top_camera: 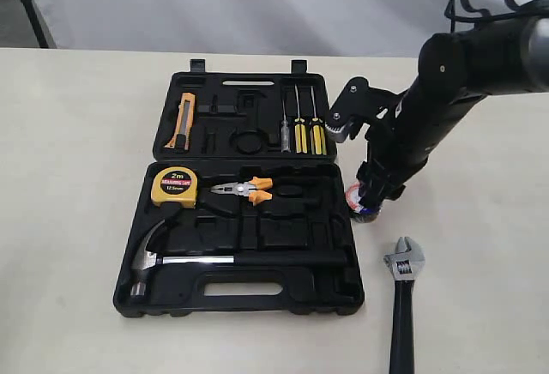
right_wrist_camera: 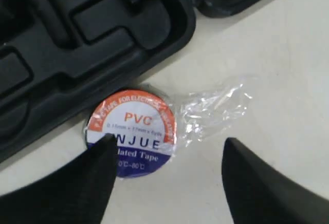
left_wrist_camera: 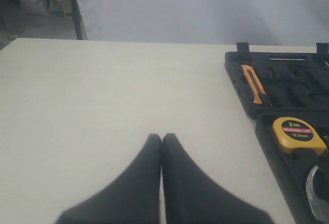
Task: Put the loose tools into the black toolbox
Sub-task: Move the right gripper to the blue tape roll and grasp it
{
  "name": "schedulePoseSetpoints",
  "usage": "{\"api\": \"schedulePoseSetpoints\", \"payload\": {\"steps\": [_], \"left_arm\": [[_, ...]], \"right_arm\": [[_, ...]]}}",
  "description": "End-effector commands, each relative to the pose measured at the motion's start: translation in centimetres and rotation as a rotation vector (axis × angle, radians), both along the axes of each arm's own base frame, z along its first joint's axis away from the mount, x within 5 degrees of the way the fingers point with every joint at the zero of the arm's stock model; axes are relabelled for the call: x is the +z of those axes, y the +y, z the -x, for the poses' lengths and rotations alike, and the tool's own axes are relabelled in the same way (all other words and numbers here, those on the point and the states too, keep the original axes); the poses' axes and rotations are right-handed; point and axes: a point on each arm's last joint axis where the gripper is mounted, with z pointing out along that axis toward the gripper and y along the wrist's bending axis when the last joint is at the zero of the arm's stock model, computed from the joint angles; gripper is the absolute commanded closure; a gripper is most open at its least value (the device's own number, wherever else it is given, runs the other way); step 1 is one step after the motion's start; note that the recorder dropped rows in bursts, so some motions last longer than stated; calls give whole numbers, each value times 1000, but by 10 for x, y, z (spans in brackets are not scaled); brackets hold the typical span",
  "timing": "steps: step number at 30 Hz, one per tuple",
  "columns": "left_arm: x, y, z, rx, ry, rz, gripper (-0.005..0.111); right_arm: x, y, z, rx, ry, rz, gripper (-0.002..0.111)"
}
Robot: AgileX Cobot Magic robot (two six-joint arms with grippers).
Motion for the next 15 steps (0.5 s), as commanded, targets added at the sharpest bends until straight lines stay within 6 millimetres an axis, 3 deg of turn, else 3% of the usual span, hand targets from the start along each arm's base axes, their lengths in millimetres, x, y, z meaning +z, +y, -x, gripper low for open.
{"api": "schedulePoseSetpoints", "payload": {"steps": [1, 4, 15], "left_arm": [[-1, 0, 2, 1, -5, 27, 105], [-1, 0, 2, 1, -5, 27, 105], [-1, 0, 2, 1, -5, 27, 105]], "right_arm": [[-4, 5, 1, -26, 18, -43, 39], [-9, 5, 1, -17, 41, -34, 32], [-29, 5, 0, 32, 87, -8, 32]]}}
